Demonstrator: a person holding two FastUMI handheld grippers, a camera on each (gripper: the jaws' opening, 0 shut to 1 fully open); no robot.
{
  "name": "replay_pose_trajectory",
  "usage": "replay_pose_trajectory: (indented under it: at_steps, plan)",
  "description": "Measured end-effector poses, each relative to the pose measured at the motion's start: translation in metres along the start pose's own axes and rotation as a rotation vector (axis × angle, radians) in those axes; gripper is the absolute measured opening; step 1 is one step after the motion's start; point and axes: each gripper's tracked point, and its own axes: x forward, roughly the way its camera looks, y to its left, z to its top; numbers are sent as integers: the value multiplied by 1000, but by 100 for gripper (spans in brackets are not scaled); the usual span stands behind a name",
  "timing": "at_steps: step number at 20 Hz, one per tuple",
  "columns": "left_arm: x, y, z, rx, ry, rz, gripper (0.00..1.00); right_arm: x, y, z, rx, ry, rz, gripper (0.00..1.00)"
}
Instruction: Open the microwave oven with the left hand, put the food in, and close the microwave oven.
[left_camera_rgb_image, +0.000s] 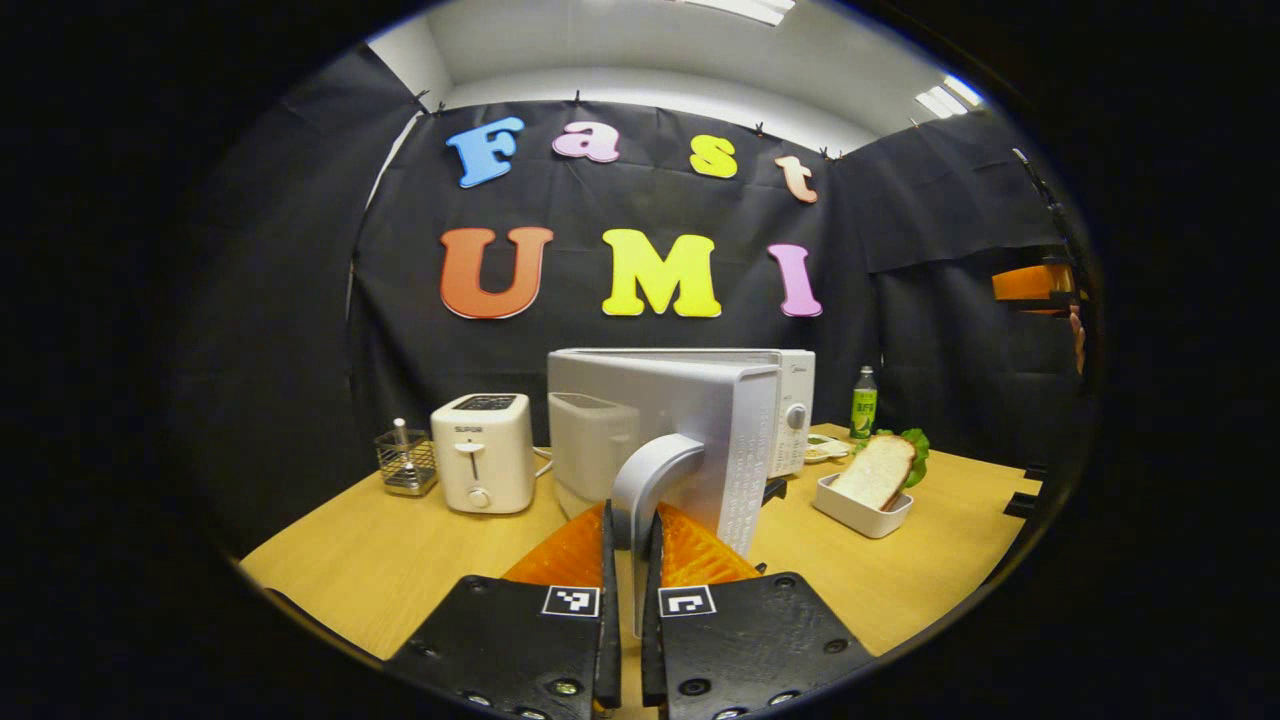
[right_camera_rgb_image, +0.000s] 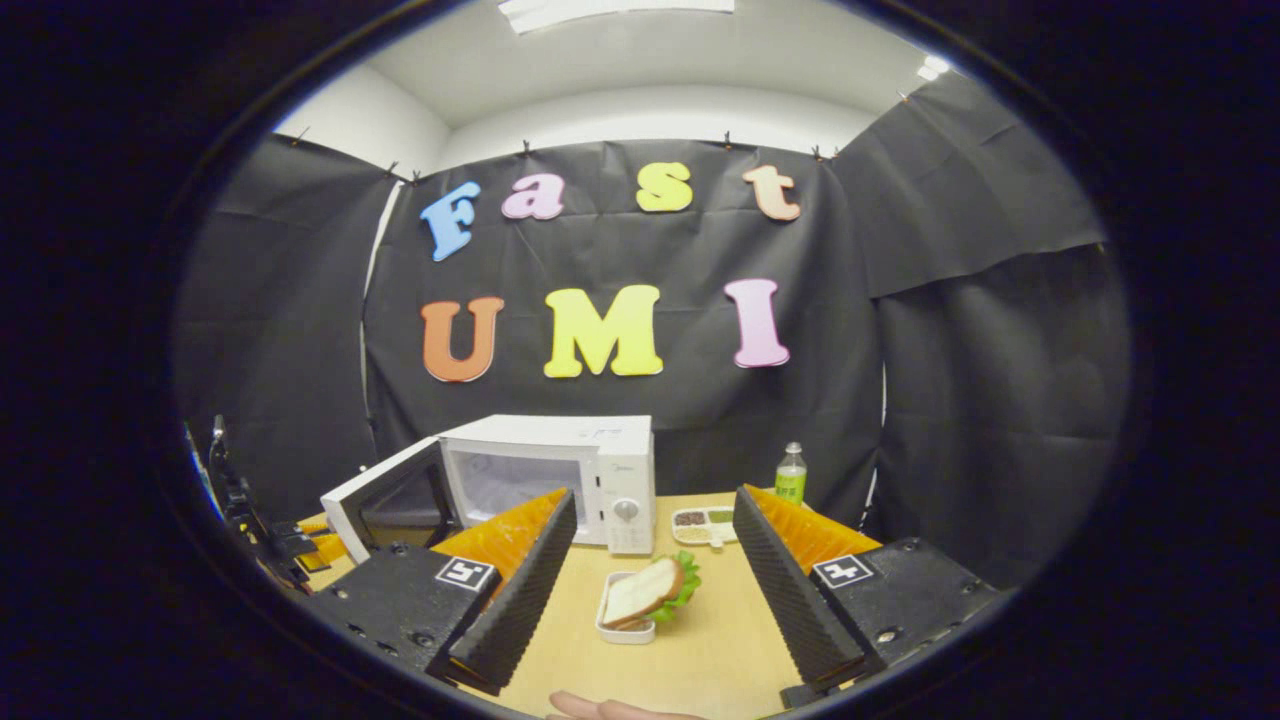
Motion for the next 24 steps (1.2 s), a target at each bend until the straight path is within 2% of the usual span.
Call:
replay_pose_trajectory:
  at_steps: [3,4,5,6,7,8,9,11,12,13,14,15,17,18,20,24]
  plan:
    - [-6,36,-2,-7,7,28,7,-4,20,1,-16,-7,42,92]
    - [-7,44,-1,-6,6,31,7,-5,21,2,-22,-12,43,100]
    - [-7,53,-2,-9,3,31,7,-4,21,3,-24,-14,42,92]
    - [-8,57,-2,-12,-2,20,7,-4,21,0,-24,-7,51,100]
    - [-8,59,-2,-7,-6,10,7,-3,24,-2,-26,5,70,100]
    - [-8,62,-2,0,-3,3,7,-4,20,-4,-22,12,68,92]
    - [-8,63,-2,5,-4,-8,7,-5,13,-4,-20,20,55,92]
    - [-5,70,-3,-2,-5,-16,19,-7,5,-7,-21,32,49,92]
    - [-5,73,-4,-6,-3,-7,29,-7,0,-7,-25,32,42,92]
    - [-6,81,-6,-14,5,8,33,-8,-7,-7,-29,32,31,92]
    - [-10,88,-7,-25,16,29,46,-5,-11,-8,-36,35,25,92]
    - [-13,91,-9,-40,31,47,60,-2,-15,-11,-47,47,21,100]
    - [-25,97,-6,-37,46,108,88,7,-21,-20,-60,91,38,100]
    - [-33,101,-4,-8,59,157,96,14,-19,-26,-71,126,67,100]
    - [-50,107,5,60,49,256,96,32,-28,-40,-84,202,106,100]
    - [-74,75,32,65,48,292,95,76,-52,-71,-83,379,151,100]
